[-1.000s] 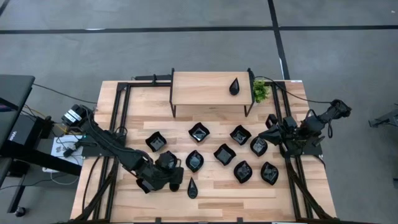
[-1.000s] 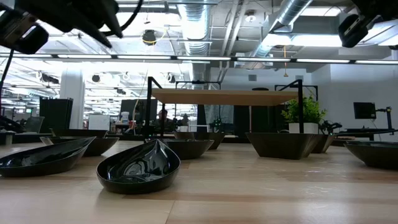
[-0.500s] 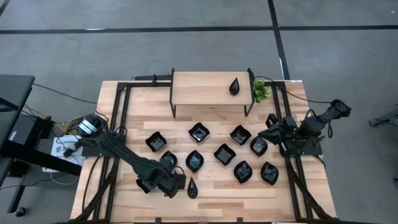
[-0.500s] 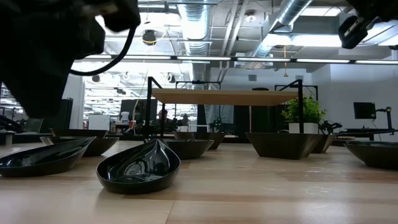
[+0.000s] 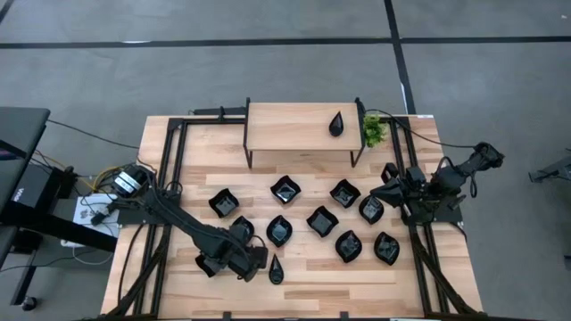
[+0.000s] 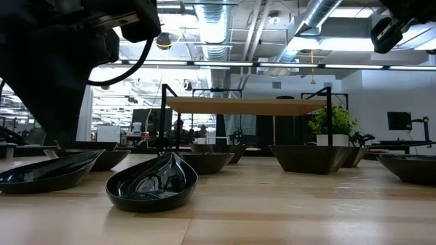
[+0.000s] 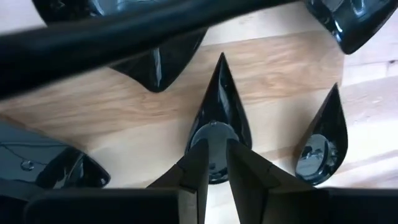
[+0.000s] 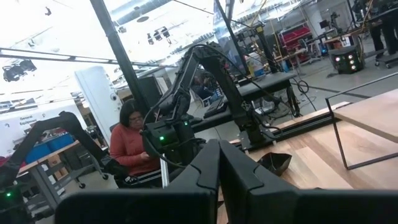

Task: Pick & Place Mini shaped plates
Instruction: Stack the drop-shaped plate on top of the other drop-shaped plates on the shelf

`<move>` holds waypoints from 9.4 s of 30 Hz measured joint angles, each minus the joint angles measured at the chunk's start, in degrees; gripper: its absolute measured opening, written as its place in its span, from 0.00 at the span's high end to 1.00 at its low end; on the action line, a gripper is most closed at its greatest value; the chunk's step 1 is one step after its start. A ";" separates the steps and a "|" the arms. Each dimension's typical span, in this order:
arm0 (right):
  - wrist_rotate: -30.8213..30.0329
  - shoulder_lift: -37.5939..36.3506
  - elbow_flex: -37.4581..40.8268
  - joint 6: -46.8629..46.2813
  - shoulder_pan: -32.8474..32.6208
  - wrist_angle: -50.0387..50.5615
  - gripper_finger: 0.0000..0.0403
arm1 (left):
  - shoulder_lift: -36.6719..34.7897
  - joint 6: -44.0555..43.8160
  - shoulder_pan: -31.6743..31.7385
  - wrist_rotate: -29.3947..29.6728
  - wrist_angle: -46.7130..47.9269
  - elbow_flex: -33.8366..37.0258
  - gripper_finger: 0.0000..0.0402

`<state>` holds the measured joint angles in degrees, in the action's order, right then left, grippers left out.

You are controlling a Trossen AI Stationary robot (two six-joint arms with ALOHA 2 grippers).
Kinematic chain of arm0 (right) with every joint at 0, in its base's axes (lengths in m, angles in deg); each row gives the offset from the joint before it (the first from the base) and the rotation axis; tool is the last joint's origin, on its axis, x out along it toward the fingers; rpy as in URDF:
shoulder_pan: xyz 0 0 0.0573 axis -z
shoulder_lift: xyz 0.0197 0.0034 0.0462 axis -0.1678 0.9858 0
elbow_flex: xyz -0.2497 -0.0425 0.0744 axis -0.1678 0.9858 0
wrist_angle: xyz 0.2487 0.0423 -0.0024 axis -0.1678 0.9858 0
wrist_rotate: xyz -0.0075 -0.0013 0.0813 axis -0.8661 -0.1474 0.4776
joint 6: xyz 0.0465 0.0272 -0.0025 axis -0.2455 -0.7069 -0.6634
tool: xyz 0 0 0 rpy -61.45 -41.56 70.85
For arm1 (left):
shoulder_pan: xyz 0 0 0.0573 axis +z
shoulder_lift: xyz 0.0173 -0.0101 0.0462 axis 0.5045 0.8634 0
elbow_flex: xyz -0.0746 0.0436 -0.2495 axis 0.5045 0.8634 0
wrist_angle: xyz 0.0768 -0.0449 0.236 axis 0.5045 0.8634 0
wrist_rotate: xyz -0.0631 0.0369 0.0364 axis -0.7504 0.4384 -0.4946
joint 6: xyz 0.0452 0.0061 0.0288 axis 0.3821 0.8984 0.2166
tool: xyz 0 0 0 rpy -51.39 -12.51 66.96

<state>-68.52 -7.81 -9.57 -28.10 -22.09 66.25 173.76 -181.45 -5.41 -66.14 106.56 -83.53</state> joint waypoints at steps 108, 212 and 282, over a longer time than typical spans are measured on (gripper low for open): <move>2.98 8.97 -2.41 -7.80 0.04 -3.72 1.00 | -17.76 31.20 11.92 19.50 -22.08 7.10 0.98; -5.53 70.44 -60.08 4.92 26.67 30.64 1.00 | -17.94 81.92 30.23 25.69 -38.46 -0.37 0.97; 0.66 65.20 -60.08 -11.94 47.42 43.81 1.00 | -51.91 82.24 26.32 25.10 -34.24 26.91 0.64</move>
<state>-67.86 57.39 -69.66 -40.05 25.33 110.07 121.85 -99.21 20.90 -41.04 72.32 -56.63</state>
